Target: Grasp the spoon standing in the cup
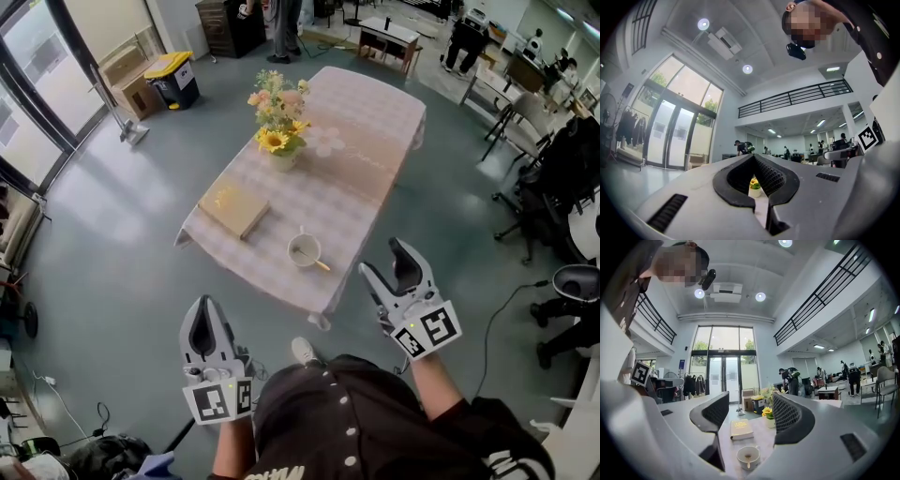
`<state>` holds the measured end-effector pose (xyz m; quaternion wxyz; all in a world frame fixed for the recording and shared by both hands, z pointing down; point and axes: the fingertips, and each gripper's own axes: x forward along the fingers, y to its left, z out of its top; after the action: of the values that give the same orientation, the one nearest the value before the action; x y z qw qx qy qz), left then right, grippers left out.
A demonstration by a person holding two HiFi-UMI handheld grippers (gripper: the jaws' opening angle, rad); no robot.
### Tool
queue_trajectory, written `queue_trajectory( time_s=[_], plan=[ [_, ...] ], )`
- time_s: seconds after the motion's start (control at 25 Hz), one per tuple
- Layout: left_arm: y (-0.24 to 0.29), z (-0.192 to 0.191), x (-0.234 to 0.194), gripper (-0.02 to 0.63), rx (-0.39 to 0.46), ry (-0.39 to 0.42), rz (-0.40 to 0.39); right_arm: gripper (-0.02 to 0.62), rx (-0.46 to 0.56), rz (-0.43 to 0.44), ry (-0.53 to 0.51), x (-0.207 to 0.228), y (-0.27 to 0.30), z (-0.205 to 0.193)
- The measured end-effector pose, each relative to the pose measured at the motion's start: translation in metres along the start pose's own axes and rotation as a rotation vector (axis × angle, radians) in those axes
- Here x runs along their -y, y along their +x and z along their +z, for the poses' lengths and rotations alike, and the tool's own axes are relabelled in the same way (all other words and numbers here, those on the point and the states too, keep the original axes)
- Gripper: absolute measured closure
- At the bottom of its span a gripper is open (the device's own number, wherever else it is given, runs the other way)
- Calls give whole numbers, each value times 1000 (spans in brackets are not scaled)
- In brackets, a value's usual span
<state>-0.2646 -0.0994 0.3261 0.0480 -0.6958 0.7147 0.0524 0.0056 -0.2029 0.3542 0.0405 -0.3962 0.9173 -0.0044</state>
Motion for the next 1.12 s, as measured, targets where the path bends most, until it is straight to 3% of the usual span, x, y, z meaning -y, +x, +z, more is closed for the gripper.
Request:
queue_trajectory(
  time_s=[0.44, 0.8, 1.12],
  plan=[
    [38, -10, -14, 589, -7, -8, -62, 327, -116, -49, 162, 14, 30, -44],
    [86, -32, 4, 589, -64, -18, -66, 330, -247, 6, 309, 46, 64, -96],
    [110, -60, 12, 589, -140, -20, -64, 353, -438, 47, 515, 45, 87, -179]
  ],
)
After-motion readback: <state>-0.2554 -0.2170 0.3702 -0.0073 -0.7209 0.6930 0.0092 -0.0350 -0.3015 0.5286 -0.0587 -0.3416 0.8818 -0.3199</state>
